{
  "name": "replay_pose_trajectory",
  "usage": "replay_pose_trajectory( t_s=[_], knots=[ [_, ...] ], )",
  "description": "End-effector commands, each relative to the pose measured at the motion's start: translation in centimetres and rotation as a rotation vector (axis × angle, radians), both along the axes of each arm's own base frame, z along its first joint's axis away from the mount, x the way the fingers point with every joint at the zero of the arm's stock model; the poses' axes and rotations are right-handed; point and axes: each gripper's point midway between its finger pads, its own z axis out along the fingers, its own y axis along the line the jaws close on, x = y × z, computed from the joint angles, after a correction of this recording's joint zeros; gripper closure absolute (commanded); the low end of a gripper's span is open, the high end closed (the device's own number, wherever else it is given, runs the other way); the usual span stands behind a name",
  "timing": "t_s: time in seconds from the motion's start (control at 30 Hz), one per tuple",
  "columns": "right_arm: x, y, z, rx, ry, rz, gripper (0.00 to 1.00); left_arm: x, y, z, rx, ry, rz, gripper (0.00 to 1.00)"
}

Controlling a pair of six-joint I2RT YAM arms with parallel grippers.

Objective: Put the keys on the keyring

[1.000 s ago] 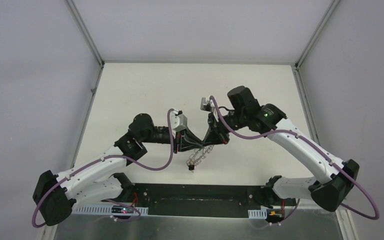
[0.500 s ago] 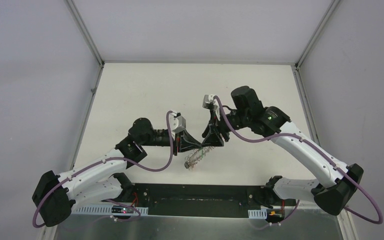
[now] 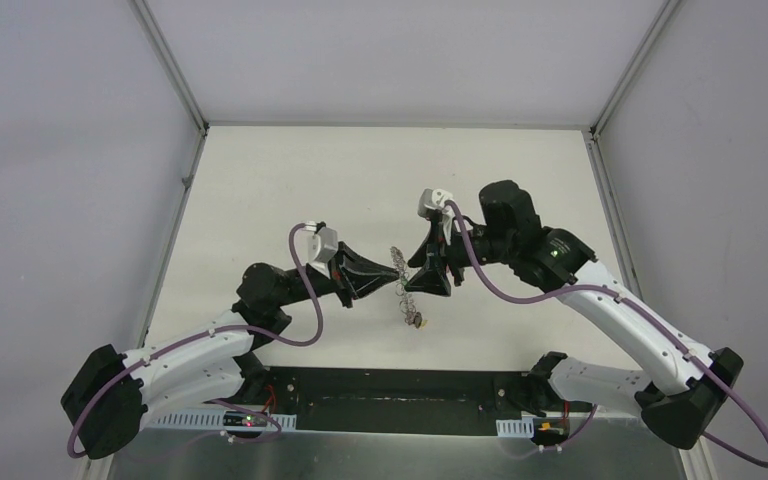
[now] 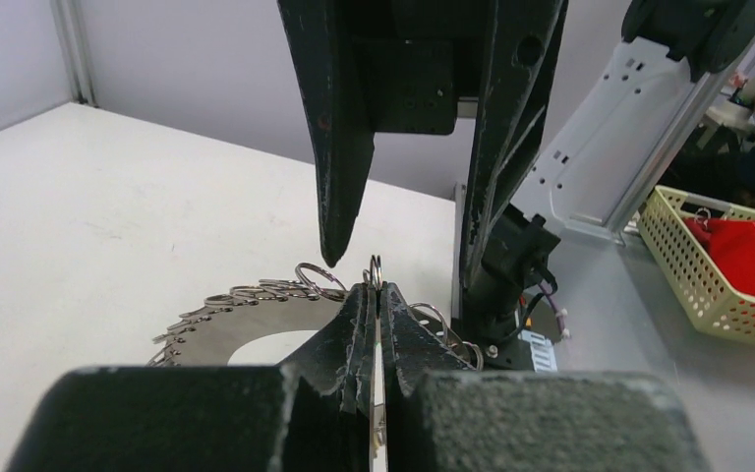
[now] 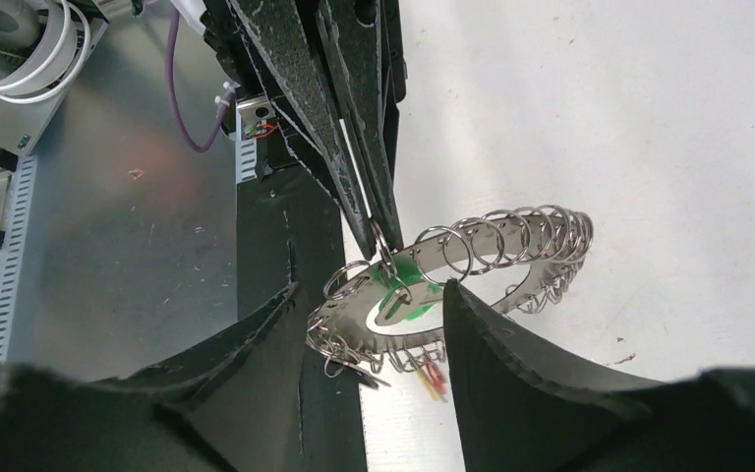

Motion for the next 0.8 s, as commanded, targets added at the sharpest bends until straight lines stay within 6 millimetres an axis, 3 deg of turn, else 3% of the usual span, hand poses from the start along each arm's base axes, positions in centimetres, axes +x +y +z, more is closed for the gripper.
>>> replay_pose_trajectory(
  t_s=[0.0,0.2,0.37,0.6,0.77],
  knots=[
    [0.6,0.2,1.6,0.059,-0.06,-0.031,0.42,-0.4,0.9,4.5,-0.146,-0.047,0.021,1.0],
    [1.1,-0.3,1.4,0.049,-0.084,-0.078,0.26,0.6,0.8,2.9,-0.074,0.005,0.067,1.0],
    [1.2,-0.5,0.9,0.049,-0.091,-0.09,0.18,1.3,1.6,1.5,0.028,0.068,0.14,1.0],
    [1.4,-0.4,0.5,0.052,-0.093,-0.096,0.04,0.8,4.0,-1.4,0.201,0.2,0.222,1.0],
    [1.6,-0.3,0.1,0.05,-0.094,-0.105,0.0,0.3,6.1,-2.6,0.28,0.299,0.286,1.0]
  ],
)
